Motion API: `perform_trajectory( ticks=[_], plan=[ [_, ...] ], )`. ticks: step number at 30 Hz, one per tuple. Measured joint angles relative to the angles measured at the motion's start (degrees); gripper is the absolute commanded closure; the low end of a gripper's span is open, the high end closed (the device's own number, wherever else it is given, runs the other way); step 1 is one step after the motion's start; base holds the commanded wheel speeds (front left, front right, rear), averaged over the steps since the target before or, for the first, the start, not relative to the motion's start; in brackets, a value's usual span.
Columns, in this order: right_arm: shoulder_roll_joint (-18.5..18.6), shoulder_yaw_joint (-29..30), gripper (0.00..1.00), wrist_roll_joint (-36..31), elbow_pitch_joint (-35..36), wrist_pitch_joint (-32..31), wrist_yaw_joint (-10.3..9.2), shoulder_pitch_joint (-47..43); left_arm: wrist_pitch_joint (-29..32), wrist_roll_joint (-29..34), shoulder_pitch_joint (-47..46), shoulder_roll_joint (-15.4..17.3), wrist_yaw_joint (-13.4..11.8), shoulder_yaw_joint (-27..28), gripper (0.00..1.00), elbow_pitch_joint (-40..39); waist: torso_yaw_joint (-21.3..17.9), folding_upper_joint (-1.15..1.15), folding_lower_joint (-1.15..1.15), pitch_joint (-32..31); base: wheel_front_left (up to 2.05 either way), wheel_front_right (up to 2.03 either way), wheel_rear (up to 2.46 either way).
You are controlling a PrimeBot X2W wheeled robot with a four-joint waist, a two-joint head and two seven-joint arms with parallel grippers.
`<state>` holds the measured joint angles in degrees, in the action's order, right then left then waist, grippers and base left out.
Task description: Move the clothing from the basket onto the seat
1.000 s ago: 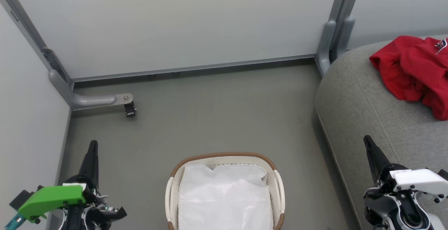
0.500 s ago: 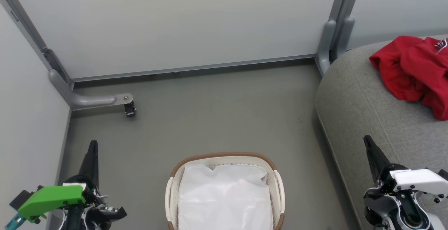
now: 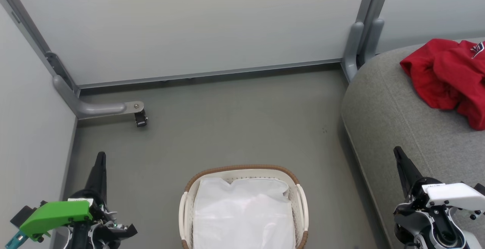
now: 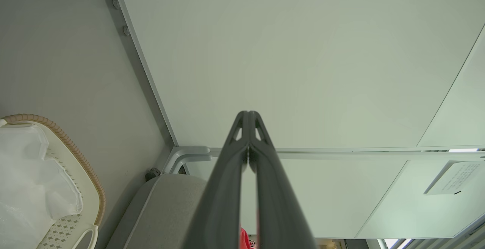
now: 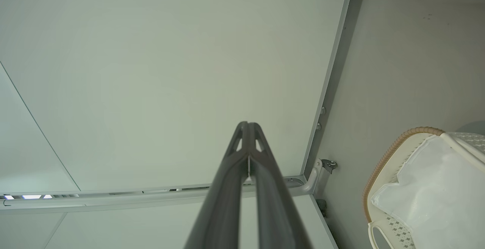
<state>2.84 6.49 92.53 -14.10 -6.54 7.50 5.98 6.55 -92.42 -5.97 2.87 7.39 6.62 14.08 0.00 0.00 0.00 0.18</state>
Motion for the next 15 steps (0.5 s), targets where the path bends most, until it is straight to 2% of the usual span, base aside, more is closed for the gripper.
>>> perform_trajectory(
  ticks=[15],
  plan=[
    [-0.01, 0.02, 1.00, 0.00, 0.00, -0.01, 0.00, 0.01, 0.00, 0.00, 0.00, 0.00, 0.00, 0.01, 1.00, 0.00, 0.00, 0.00, 0.00, 0.00, 0.00, 0.00, 0.00]
  ],
)
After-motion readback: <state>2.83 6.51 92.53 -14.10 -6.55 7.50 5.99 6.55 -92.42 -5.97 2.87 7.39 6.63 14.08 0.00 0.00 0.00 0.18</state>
